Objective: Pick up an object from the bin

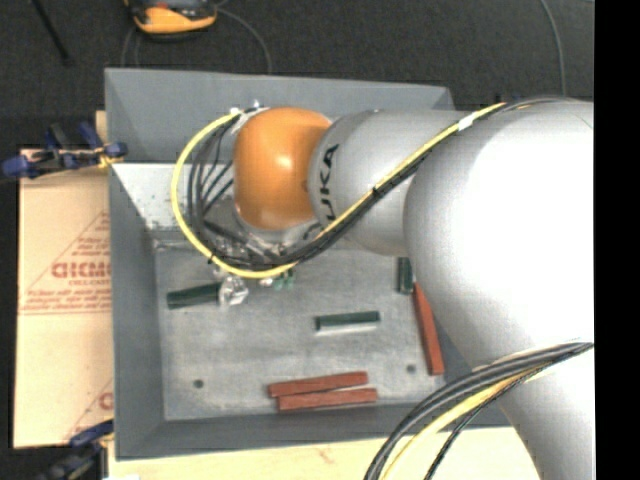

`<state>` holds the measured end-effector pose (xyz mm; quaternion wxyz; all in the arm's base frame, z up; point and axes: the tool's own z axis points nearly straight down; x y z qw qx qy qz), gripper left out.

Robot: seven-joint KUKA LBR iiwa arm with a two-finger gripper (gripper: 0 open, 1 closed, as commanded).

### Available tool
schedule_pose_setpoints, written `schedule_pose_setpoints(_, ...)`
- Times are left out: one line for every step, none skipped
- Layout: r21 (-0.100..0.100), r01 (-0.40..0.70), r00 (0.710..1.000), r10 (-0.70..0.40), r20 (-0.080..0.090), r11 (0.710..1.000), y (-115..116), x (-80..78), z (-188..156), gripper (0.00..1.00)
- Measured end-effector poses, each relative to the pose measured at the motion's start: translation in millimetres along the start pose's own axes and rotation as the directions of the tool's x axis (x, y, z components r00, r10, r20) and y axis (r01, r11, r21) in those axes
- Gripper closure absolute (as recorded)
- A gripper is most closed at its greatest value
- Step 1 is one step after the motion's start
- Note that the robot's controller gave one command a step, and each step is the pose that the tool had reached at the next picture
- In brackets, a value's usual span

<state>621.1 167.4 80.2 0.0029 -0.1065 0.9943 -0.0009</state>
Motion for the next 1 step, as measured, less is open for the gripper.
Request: schedule_pose_setpoints(-0.002, 0.013, 1.0, -0.012, 0.007, 1.0, -1.5, -2.4, -178.0, 1.0)
